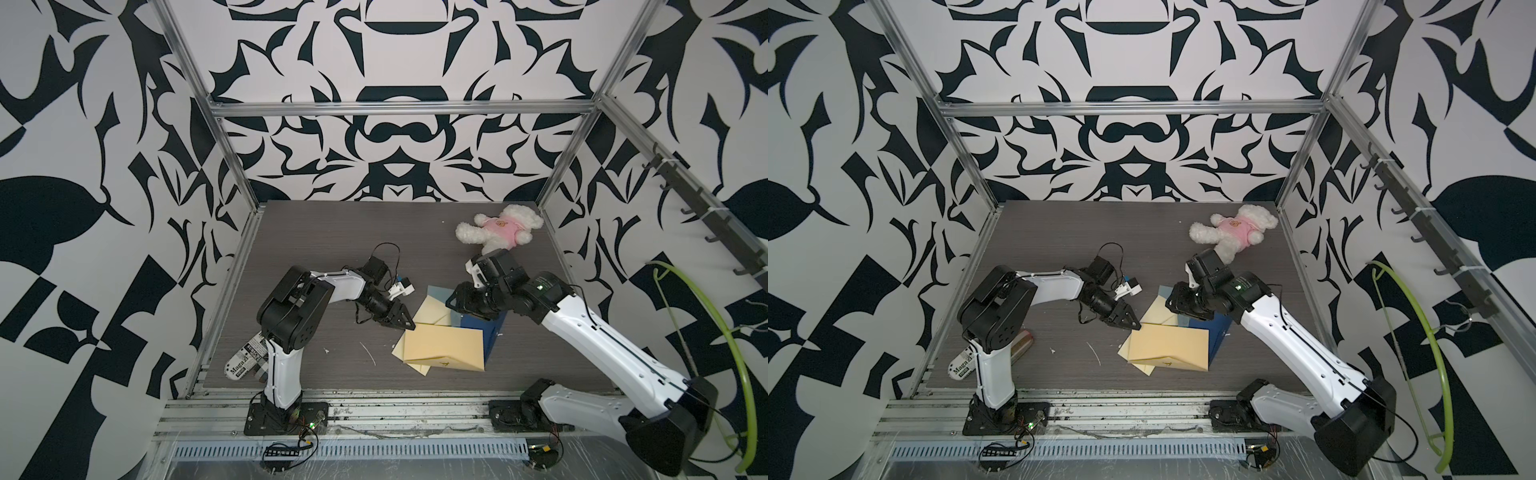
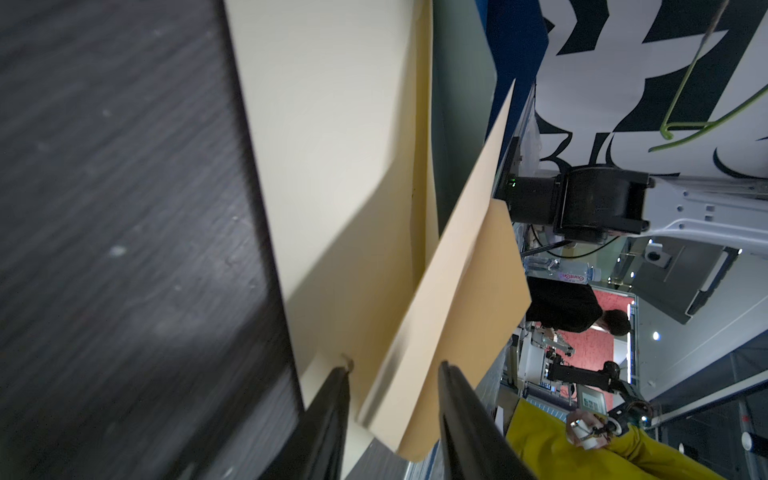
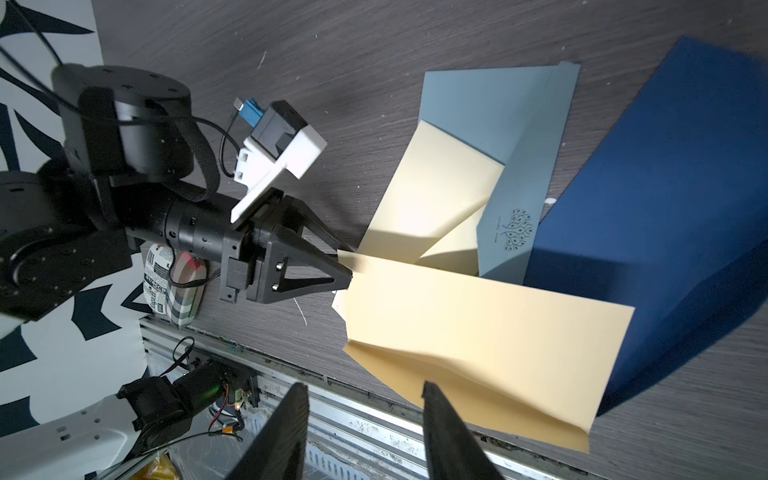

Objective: Take the letter paper out of the envelope
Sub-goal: Pick up the envelope from the envelope.

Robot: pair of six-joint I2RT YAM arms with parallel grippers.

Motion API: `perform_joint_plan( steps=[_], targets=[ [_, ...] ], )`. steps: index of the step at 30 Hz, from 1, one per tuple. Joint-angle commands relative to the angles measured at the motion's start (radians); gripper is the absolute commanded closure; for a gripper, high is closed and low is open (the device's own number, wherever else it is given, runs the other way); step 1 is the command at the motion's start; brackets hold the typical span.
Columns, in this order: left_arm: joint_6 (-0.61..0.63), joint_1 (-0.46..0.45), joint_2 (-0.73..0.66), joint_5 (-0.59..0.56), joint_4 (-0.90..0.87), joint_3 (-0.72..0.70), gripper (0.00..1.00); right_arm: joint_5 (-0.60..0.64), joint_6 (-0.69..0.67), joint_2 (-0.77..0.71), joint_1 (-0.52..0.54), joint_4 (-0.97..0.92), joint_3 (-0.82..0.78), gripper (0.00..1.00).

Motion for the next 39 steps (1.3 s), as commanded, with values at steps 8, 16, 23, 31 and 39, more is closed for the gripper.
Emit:
perform_joint_plan(
  steps=[8,16,23,31,39],
  targets=[
    [0.022,-0.005,0.01,0.045,0.0,-0.036,0.64,-0.039,0.012,-0.027,0.003,-0.015,-0.004,0.53],
    [0.008,-0.006,0.014,0.043,0.007,-0.032,0.79,-0.036,0.024,-0.029,0.004,-0.002,-0.019,0.53],
    [-0.011,-0.006,0.004,0.054,0.016,-0.022,0.95,-0.028,0.028,-0.041,0.004,-0.007,-0.026,0.53],
    [-0.065,-0.003,-0.038,0.047,0.021,-0.012,1.0,0.027,0.029,-0.058,0.004,-0.032,-0.006,0.56],
    [-0.203,0.035,-0.184,0.096,0.029,0.068,1.0,0.121,-0.007,-0.057,0.003,-0.094,0.107,0.58]
  ],
)
